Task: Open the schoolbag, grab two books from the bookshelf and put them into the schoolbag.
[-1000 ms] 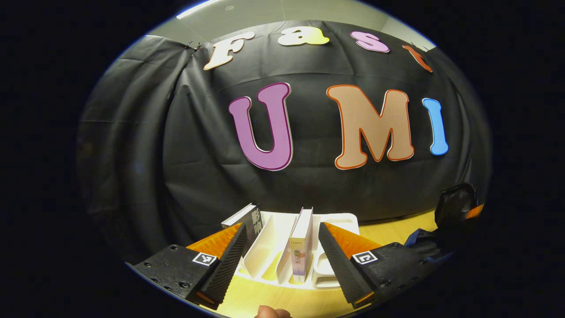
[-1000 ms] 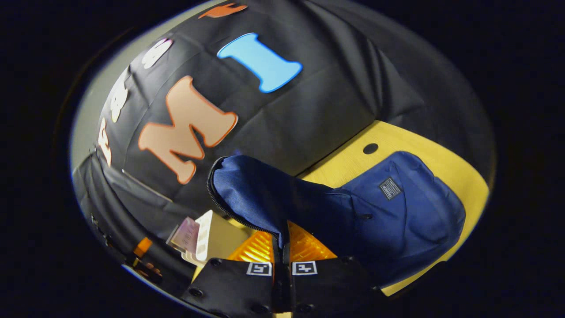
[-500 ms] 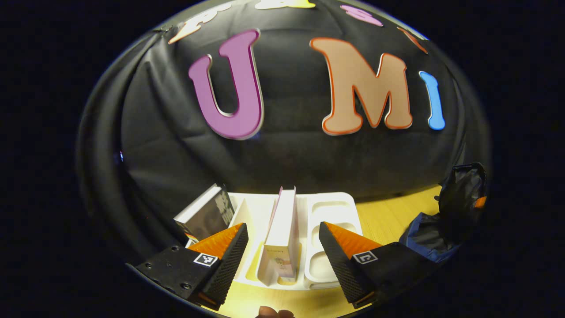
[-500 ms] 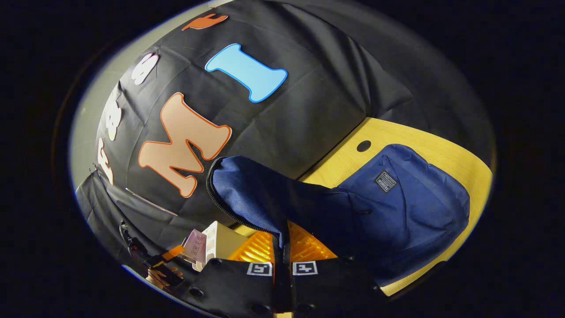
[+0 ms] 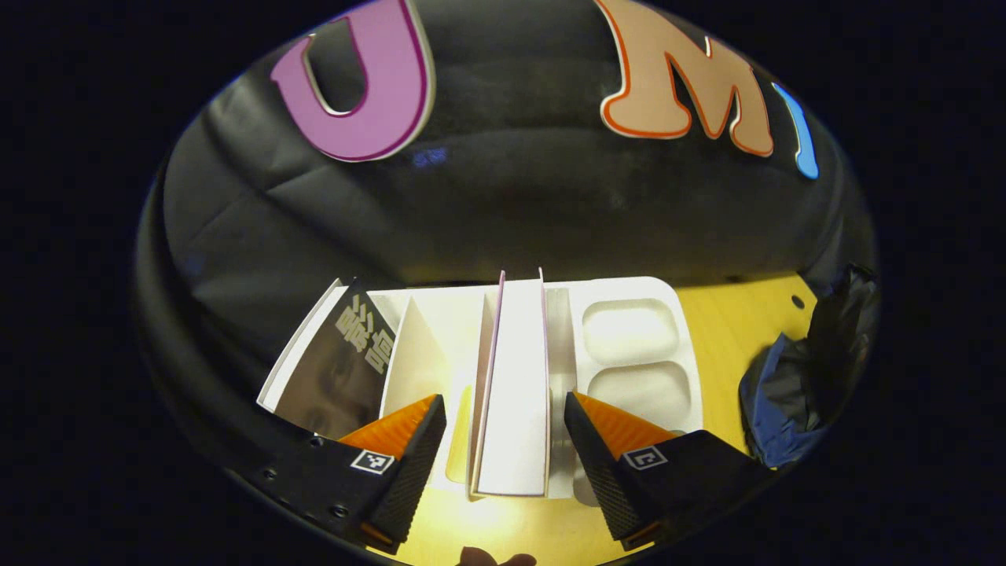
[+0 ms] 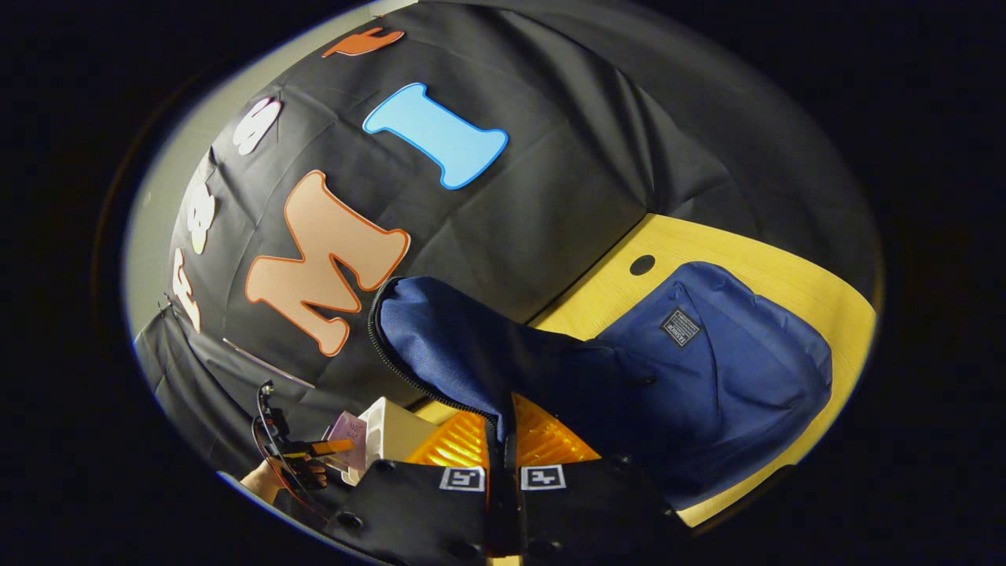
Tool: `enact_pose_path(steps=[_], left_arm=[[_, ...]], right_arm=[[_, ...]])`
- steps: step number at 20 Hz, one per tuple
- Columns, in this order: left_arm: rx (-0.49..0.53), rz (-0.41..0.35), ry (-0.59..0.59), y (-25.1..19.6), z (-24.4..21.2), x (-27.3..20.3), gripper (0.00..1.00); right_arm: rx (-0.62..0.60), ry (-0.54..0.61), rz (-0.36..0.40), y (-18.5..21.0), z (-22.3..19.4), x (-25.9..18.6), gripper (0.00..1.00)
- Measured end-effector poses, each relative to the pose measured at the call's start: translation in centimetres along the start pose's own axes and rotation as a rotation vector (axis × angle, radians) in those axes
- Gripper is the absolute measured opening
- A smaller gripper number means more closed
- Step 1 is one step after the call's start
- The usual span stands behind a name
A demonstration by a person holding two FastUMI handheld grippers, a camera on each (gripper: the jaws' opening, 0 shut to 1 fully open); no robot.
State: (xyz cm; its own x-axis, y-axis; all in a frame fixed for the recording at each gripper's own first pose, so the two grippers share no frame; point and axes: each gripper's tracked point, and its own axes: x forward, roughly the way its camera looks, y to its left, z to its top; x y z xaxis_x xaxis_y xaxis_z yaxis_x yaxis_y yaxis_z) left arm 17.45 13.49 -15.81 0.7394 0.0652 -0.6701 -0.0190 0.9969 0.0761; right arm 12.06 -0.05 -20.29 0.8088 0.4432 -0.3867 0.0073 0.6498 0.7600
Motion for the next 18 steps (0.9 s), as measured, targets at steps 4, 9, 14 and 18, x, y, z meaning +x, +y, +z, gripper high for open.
enact_pose_path(steps=[4, 9, 14, 18], left_arm=[[0.038, -0.058, 0.112, -1.1, -0.6, 1.2, 0.85], [0.019, -0.084, 0.184, -1.4, -1.2, 2.0, 0.76], [-0.017, -0.132, 0.259, -1.8, -1.9, 2.0, 0.39], [-0.052, -0.150, 0.268, -1.4, -2.5, 1.4, 0.37]], right_arm=[[-0.001, -0.003, -0.003, -0.1, 0.0, 0.0, 0.03], [0.003, -0.010, -0.010, -0.2, 0.3, -0.4, 0.03], [0.002, -0.011, -0.015, -0.4, 0.4, -0.4, 0.03], [-0.001, -0.011, -0.018, -0.4, 0.2, -0.4, 0.03]])
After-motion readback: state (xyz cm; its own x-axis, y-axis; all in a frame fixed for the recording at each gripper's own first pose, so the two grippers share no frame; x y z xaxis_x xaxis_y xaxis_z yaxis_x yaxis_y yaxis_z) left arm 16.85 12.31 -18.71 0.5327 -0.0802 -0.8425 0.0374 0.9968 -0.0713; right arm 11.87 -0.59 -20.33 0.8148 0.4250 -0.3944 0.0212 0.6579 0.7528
